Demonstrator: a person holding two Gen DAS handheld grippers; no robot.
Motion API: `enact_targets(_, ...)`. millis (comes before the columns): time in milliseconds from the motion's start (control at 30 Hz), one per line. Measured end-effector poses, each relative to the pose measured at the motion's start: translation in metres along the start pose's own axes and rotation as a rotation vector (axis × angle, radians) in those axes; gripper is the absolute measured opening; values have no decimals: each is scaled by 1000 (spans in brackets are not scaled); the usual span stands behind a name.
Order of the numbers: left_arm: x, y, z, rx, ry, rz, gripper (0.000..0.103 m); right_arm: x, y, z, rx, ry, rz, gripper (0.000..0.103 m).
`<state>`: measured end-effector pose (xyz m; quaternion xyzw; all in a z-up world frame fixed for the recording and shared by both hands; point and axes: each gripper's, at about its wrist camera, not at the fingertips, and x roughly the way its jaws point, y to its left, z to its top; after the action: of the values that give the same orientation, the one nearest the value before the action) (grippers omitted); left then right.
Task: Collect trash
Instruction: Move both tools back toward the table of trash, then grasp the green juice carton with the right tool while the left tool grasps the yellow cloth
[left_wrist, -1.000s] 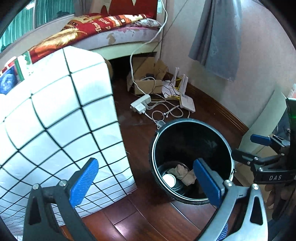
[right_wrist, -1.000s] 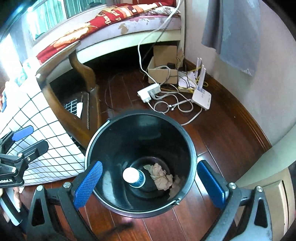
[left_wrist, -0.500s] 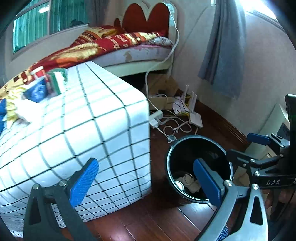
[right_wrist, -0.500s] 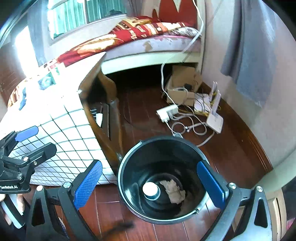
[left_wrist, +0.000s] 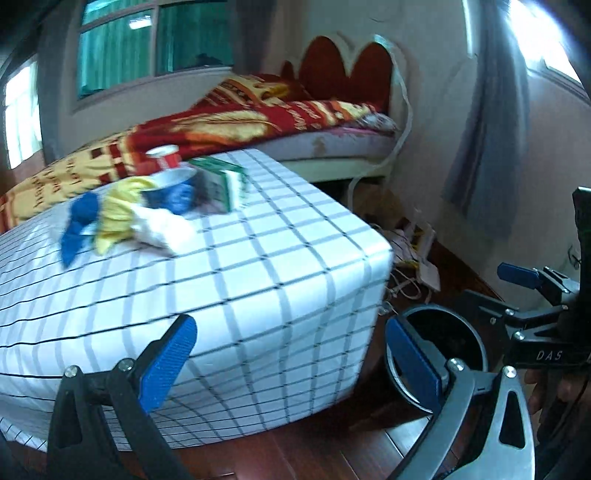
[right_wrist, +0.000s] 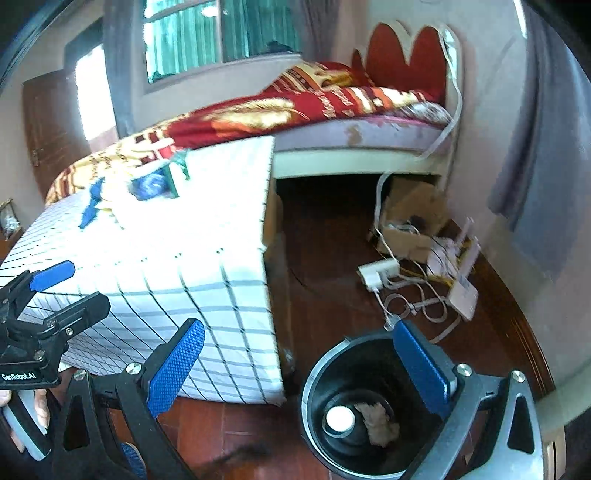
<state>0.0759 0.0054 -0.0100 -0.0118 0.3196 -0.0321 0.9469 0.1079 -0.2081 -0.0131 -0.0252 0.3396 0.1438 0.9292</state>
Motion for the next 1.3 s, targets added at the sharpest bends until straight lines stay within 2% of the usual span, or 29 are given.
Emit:
enact_targets(367, -23, 85, -3, -105, -32, 107, 102, 19, 75, 38, -66, -92, 119, 103)
enact_targets(700, -12, 153, 16, -162, -34, 190, 96, 48, 119, 77, -112, -43, 145, 103)
enact_targets(900, 15, 172, 42, -181, -53, 178, 92, 80, 140, 111, -160, -27, 173, 102)
enact_targets(1033, 43, 179, 54, -194, -32, 147, 87, 115, 149, 133, -188, 6, 176, 95)
enact_targets(1100, 58, 183, 62, -202, -20, 129, 86, 134, 152, 143, -192, 26, 174, 94)
enact_targets(1200, 76, 188, 72, -213, -3, 99, 86, 159, 155, 155, -190, 55, 186, 85)
enact_targets(1300, 91, 191, 79, -216, 14, 71, 83, 178, 157, 160, -185, 76, 192, 81)
